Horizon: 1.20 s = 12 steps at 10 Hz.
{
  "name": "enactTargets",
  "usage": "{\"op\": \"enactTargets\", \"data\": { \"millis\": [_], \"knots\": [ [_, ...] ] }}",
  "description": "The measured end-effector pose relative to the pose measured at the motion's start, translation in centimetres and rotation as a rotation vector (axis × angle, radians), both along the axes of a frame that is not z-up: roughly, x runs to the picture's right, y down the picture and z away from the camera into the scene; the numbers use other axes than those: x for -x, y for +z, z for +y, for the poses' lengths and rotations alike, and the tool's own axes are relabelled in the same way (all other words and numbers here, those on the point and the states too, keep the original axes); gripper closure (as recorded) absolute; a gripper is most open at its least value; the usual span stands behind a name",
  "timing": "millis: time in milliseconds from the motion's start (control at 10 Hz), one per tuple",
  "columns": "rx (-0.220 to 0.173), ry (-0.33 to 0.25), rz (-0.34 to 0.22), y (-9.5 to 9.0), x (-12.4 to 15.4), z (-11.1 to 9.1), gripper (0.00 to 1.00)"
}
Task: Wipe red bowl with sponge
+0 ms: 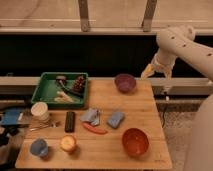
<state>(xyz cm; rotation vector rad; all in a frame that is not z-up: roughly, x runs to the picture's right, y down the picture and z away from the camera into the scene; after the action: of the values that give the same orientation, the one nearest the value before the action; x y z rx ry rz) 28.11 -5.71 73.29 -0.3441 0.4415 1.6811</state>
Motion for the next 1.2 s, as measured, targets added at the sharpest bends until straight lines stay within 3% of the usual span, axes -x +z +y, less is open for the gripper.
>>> {"op": "enactTargets", "data": {
  "millis": [500, 700, 1000, 1200],
  "knots": [
    [0.001, -0.001, 0.000, 0.0, 0.0, 0.0, 0.20],
    [-0.003, -0.028, -0.024, 0.0, 1.0, 0.5, 0.20],
    [0.013, -0.085, -0.095, 0.7, 6.0, 2.0, 0.20],
    [0.043, -0.094, -0.140, 1.4, 9.3, 4.3, 0.20]
  ]
}}
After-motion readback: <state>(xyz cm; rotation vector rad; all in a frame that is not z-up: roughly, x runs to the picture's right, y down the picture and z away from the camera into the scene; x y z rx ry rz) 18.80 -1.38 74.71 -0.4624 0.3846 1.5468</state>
